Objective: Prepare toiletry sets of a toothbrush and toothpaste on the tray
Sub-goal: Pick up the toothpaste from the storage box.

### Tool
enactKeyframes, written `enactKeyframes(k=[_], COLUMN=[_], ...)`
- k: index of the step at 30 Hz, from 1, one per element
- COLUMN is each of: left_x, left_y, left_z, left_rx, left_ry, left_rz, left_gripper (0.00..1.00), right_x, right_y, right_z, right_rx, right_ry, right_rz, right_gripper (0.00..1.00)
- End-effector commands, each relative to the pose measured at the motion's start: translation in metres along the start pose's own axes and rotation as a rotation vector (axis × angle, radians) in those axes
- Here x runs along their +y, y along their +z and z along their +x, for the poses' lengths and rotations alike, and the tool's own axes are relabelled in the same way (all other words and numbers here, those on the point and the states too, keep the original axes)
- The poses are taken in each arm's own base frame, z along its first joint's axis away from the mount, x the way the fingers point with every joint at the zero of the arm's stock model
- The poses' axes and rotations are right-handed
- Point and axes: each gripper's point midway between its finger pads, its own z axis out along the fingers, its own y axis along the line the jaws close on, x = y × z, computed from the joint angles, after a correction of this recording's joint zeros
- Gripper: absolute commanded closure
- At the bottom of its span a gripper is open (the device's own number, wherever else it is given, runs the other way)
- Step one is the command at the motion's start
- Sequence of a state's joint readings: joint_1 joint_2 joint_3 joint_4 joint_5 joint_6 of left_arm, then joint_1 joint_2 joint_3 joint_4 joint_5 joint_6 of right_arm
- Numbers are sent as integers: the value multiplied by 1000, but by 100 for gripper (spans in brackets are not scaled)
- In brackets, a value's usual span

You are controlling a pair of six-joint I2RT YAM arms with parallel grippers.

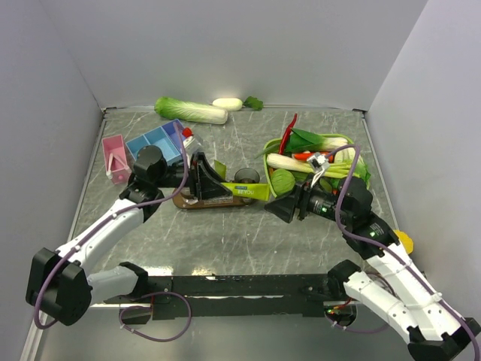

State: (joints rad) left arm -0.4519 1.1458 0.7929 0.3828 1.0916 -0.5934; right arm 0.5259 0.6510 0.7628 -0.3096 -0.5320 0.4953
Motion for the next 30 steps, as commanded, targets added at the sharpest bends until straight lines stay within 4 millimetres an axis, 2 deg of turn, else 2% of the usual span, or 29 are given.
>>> enactKeyframes(k=[1, 3, 4, 6, 10, 20, 23, 30], left_x=[-17, -19, -20, -21, -22, -24, -24, -25], left_y=[-3, -5, -5, -7, -8, -8, -8, -9], left_z=[-28, -30, -31, -32, -32, -33, -33, -32], left_rx=[-89, -97, -98, -102, -104, -111, -112, -114], left_ry=[102, 113, 115, 123, 125, 129, 130, 135], left_rz=[24, 24, 25, 24, 27, 37, 38, 46], left_gripper=[99, 99, 99, 99, 99, 99, 99, 99], right_x=[10, 11, 17, 17, 24, 29, 29, 26], right_y=[5, 9, 9, 14, 17, 21, 23, 25], right_z=[-50, -48, -57, -55, -56, -52, -51, -47], right_rx=[-208, -194, -228, -208, -203, -170, -154, -137], right_ry=[19, 56, 39, 75, 80, 81, 87, 92], right_rz=[-50, -85, -122, -164, -240, -296, -308, -302], right_gripper=[27, 30, 31, 39, 47, 64, 73, 75])
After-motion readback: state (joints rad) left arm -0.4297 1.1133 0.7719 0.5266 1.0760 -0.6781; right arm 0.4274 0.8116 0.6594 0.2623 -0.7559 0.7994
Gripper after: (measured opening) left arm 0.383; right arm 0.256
